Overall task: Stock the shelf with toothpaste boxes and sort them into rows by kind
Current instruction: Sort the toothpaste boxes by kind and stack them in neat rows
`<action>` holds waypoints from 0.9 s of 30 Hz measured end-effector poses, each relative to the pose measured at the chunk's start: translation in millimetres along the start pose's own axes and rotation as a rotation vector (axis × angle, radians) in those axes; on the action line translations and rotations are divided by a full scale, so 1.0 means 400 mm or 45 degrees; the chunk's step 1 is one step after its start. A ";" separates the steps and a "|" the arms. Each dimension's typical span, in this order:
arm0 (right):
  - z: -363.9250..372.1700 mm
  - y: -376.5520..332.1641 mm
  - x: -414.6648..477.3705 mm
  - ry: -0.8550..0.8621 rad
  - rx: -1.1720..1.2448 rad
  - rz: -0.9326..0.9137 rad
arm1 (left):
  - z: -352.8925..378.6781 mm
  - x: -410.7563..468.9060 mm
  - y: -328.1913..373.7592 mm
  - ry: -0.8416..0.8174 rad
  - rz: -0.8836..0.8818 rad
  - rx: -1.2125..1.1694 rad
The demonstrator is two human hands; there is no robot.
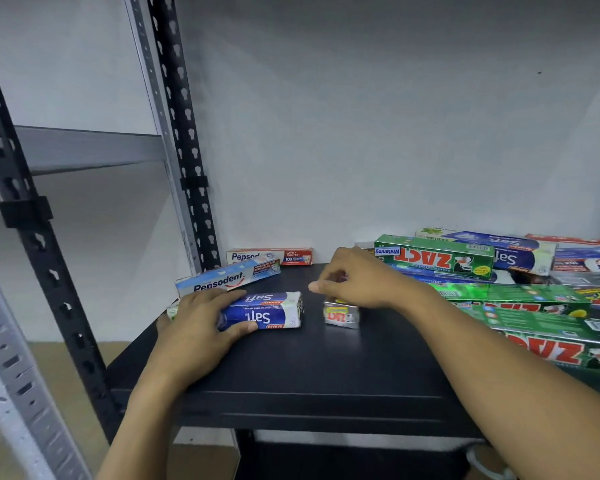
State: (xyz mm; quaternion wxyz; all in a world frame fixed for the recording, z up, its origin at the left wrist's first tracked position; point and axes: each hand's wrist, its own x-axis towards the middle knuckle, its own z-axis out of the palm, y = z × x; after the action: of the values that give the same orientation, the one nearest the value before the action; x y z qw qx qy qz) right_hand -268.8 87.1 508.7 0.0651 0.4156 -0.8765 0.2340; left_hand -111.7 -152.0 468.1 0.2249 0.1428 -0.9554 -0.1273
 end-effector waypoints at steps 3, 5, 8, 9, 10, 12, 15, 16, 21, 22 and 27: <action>-0.006 0.010 -0.019 0.017 -0.074 0.077 | 0.000 0.001 0.005 -0.003 -0.020 0.012; -0.007 0.014 -0.032 0.053 -0.179 0.125 | 0.001 0.001 0.009 -0.001 -0.032 0.012; -0.002 -0.006 -0.054 0.105 -0.401 0.108 | 0.000 -0.002 0.015 0.014 -0.027 0.003; 0.001 -0.016 -0.062 0.102 -0.381 0.075 | -0.001 -0.003 0.018 0.015 -0.019 -0.006; 0.003 -0.025 -0.069 0.080 -0.303 0.037 | -0.001 -0.004 0.023 0.013 -0.008 -0.024; 0.006 -0.044 -0.078 -0.005 -0.079 -0.049 | -0.001 -0.008 0.033 0.008 0.024 -0.075; 0.029 -0.062 -0.070 -0.089 -0.003 -0.183 | 0.003 -0.013 0.044 0.029 0.110 -0.160; 0.040 -0.064 -0.065 -0.107 -0.031 -0.216 | 0.004 -0.015 0.045 0.071 0.152 -0.216; 0.063 -0.051 -0.064 -0.098 -0.131 -0.241 | 0.000 -0.017 0.030 0.195 0.073 -0.502; 0.059 -0.051 -0.069 -0.067 -0.103 -0.255 | -0.002 -0.016 0.030 0.146 0.038 -0.521; 0.007 -0.050 -0.107 0.190 -0.052 -0.330 | -0.006 -0.018 0.057 0.066 0.113 -0.696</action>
State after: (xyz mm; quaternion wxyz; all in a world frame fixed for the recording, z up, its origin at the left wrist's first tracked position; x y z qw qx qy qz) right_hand -226.0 104.9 500.2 0.1682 0.5052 -0.8129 0.2360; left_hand -109.1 -129.1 474.5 0.2850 0.0378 -0.8847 -0.3668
